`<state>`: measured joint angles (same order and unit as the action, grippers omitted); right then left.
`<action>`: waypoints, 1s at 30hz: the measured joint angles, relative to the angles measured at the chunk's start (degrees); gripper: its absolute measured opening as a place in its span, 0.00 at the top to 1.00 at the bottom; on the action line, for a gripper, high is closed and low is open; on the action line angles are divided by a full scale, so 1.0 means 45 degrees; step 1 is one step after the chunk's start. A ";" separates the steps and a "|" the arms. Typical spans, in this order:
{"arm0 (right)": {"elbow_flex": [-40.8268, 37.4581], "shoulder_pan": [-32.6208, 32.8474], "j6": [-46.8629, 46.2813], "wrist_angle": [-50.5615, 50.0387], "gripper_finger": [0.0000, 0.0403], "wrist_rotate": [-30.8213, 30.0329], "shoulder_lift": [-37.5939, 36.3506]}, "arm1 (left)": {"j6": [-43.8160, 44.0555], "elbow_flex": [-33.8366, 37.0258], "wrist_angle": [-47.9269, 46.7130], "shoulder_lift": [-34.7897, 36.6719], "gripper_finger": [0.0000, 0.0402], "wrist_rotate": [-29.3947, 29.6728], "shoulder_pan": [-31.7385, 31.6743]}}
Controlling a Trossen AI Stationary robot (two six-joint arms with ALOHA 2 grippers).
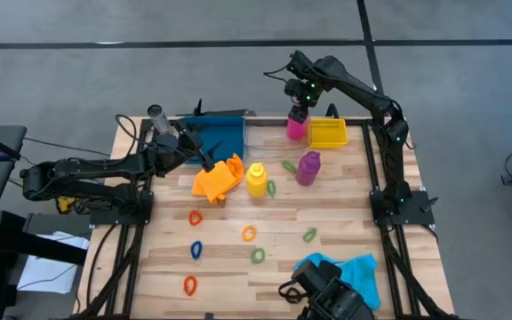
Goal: Pick & Place Sports Items
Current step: Put the pink tumbler into the transparent bin, then put the purple tumbler into the transparent bin
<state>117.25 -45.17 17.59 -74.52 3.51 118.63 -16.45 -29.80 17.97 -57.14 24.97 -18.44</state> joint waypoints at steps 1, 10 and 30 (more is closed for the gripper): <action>0.0000 0.0000 -0.0002 0.0000 0.39 0.0002 0.0000 | 0.0000 0.0000 -0.0002 0.0000 0.25 0.0002 0.0000; 0.0000 0.0010 -0.0002 0.0000 0.38 0.0010 0.0000 | 0.0000 0.0000 -0.0002 0.0000 0.25 0.0003 0.0000; 0.2479 0.0075 -0.0428 -0.0983 0.38 -0.0513 -0.0015 | 0.0005 0.0000 -0.0002 0.0000 0.25 0.0000 0.0005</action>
<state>128.41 -44.83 15.67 -78.94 1.20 118.56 -16.43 -29.80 17.96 -57.14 24.97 -18.41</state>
